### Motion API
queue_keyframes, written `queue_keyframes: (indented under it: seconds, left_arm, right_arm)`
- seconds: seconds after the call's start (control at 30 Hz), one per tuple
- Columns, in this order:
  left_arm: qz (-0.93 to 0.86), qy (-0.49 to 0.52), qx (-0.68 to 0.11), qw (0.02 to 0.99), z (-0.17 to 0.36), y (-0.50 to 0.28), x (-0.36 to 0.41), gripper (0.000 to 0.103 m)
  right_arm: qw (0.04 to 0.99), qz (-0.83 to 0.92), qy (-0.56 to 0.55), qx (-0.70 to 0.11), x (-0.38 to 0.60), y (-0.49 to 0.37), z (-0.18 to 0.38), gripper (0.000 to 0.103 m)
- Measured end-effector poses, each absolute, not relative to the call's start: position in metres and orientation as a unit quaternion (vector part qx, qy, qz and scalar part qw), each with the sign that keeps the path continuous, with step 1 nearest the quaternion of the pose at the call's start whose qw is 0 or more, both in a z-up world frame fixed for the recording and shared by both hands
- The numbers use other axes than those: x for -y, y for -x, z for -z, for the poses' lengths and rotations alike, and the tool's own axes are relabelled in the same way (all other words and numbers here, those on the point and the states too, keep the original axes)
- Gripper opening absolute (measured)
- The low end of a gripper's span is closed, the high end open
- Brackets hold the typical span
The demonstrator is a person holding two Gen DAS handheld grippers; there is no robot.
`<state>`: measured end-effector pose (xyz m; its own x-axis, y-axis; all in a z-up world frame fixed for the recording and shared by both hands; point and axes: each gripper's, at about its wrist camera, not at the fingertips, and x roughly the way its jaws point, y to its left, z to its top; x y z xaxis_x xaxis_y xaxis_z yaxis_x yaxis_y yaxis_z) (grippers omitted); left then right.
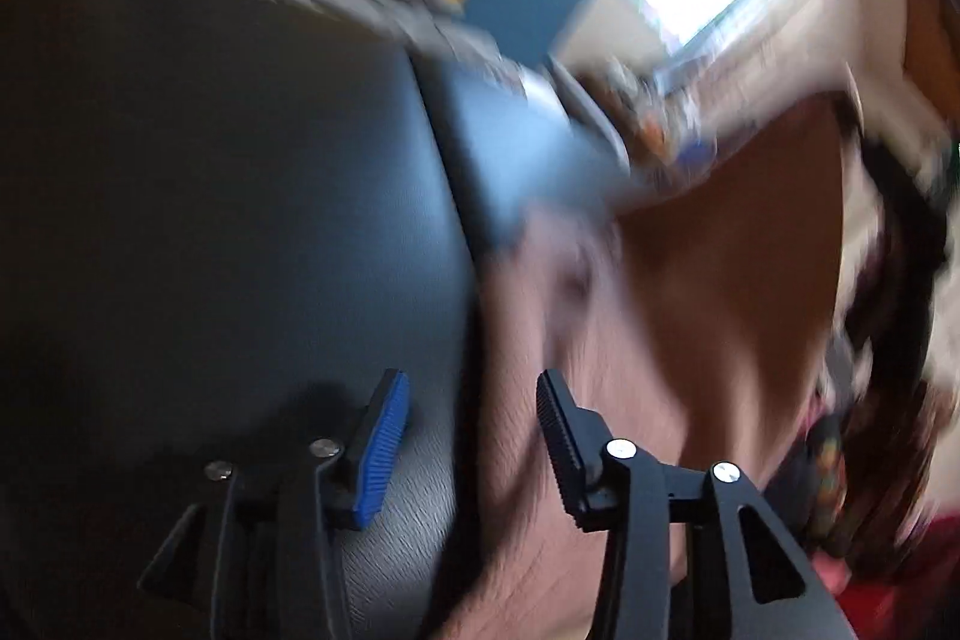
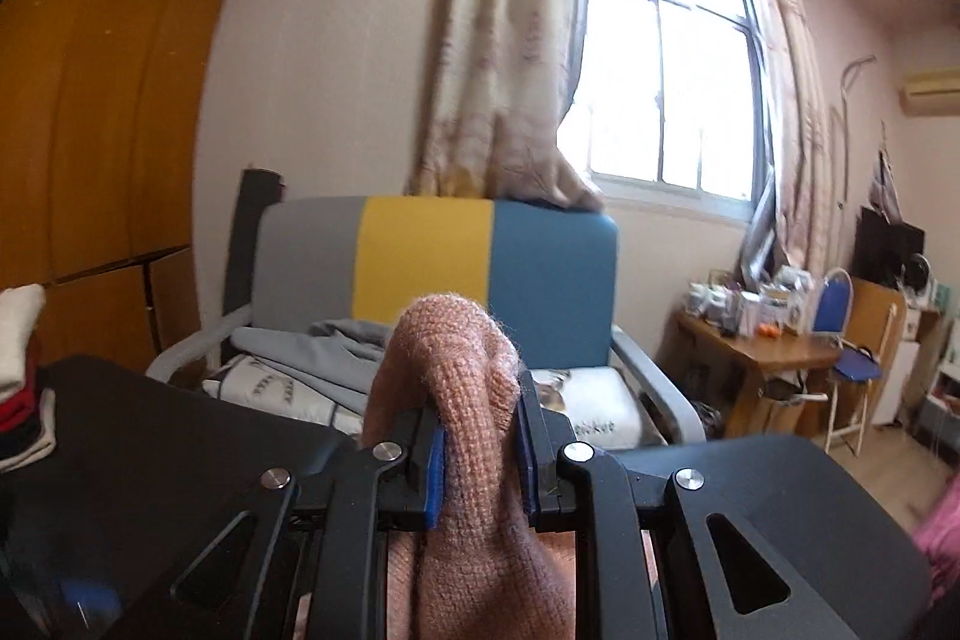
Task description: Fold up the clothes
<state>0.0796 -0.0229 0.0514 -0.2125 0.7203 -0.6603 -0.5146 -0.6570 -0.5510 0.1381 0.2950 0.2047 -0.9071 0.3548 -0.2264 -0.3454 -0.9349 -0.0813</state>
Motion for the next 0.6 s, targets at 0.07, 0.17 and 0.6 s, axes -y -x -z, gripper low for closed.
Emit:
queue_keyframes:
  seconds: [0.07,0.17,0.6]
  left_arm:
    - [-0.759,0.481,0.068,0.433,-0.049,-0.101,0.007,0.052]
    - [-0.771,0.458,-0.006,0.442,-0.049,-0.121,-0.007,0.062]
    - [-0.829,0.389,-0.115,0.385,-0.085,-0.125,-0.035,0.013]
  right_arm:
    - [0.184,-0.975,0.125,0.025,-0.300,-0.136,-0.204,0.020]
    - [0.181,-0.975,0.127,0.027,-0.301,-0.131,-0.203,0.020]
    - [0.176,-0.976,0.128,0.020,-0.302,-0.126,-0.189,0.020]
